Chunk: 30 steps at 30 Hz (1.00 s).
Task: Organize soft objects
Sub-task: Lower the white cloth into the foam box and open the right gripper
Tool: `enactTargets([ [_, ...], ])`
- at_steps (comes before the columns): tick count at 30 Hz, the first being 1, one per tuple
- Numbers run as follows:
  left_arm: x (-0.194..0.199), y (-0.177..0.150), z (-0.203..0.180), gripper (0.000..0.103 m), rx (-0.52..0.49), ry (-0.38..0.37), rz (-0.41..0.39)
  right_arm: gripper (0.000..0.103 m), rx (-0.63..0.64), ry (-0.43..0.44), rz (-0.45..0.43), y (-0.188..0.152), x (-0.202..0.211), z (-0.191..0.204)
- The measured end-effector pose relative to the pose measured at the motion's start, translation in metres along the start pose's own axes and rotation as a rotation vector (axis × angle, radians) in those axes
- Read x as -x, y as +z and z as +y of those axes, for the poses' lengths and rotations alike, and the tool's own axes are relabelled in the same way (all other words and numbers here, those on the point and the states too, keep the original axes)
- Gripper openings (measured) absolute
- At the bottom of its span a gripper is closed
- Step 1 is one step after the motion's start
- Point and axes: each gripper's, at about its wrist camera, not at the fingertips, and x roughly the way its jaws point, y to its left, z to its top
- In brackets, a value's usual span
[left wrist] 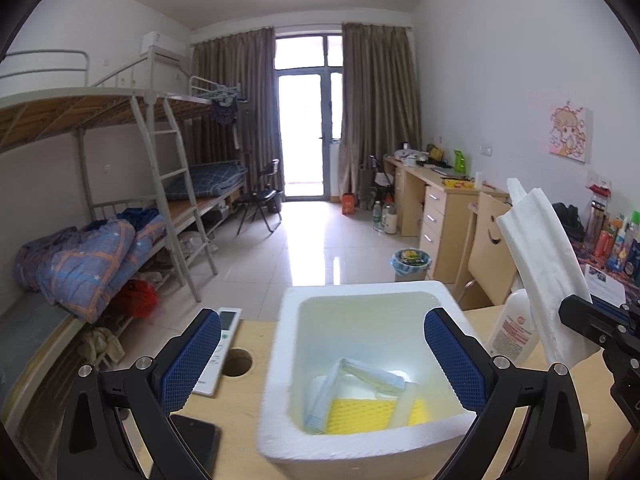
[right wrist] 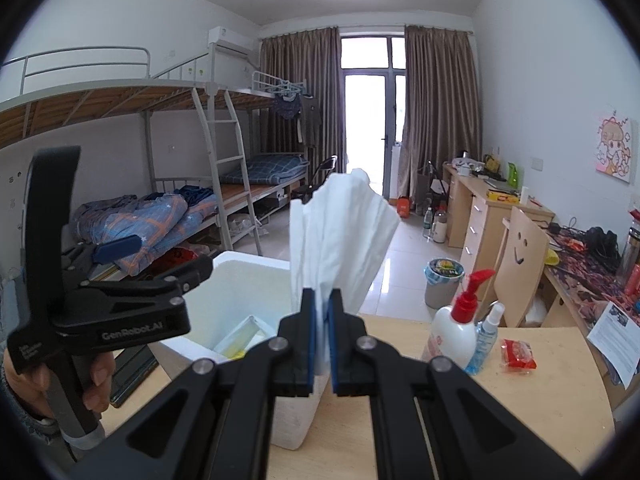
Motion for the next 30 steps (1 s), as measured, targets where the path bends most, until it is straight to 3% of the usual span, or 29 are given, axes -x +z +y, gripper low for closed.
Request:
enactTargets([
  [14,0.023,-0.009,0.045,0.102,0.055,0.12,-0.021,0.008,0.059,0.095,0.006,0.008,-0.023,0.036],
  [30,0.041,-0.025,0.078,0.102,0.104,0.192,-0.034,0.008,0.046,0.127,0.053,0.008,-0.049,0.051],
])
